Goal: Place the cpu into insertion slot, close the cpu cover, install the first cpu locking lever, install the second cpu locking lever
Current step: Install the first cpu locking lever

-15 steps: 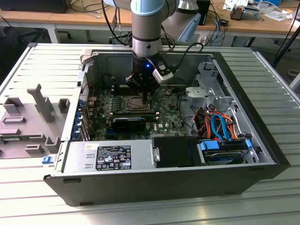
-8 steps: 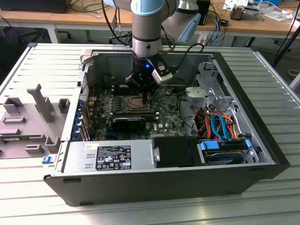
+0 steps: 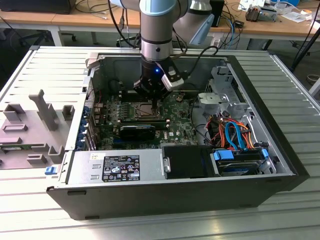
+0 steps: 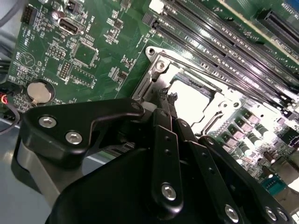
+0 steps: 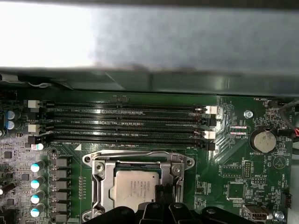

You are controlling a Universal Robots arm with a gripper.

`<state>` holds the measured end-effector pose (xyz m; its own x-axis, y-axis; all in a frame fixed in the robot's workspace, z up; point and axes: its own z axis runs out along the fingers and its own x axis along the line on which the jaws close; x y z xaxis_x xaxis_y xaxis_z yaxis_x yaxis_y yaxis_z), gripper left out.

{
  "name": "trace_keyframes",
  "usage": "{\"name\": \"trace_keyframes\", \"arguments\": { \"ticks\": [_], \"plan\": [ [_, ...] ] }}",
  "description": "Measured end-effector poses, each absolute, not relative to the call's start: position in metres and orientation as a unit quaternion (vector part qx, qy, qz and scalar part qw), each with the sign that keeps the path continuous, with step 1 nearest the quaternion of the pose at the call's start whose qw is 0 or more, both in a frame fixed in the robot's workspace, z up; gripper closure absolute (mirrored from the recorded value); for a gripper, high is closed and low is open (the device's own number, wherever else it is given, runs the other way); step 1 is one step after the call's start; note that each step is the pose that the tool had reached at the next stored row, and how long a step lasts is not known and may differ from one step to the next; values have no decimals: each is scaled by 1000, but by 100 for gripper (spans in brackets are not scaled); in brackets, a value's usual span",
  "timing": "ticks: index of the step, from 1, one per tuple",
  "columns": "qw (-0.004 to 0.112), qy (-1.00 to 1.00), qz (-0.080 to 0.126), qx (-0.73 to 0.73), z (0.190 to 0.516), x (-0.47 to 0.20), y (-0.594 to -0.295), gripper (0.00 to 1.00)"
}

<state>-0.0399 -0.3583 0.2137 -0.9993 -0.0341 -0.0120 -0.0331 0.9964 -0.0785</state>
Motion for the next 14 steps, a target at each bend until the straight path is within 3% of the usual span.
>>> {"name": "trace_keyframes", "arguments": {
  "ticks": [14],
  "plan": [
    [7,999,-39,-17,228,-39,-361,89]
  ]
}}
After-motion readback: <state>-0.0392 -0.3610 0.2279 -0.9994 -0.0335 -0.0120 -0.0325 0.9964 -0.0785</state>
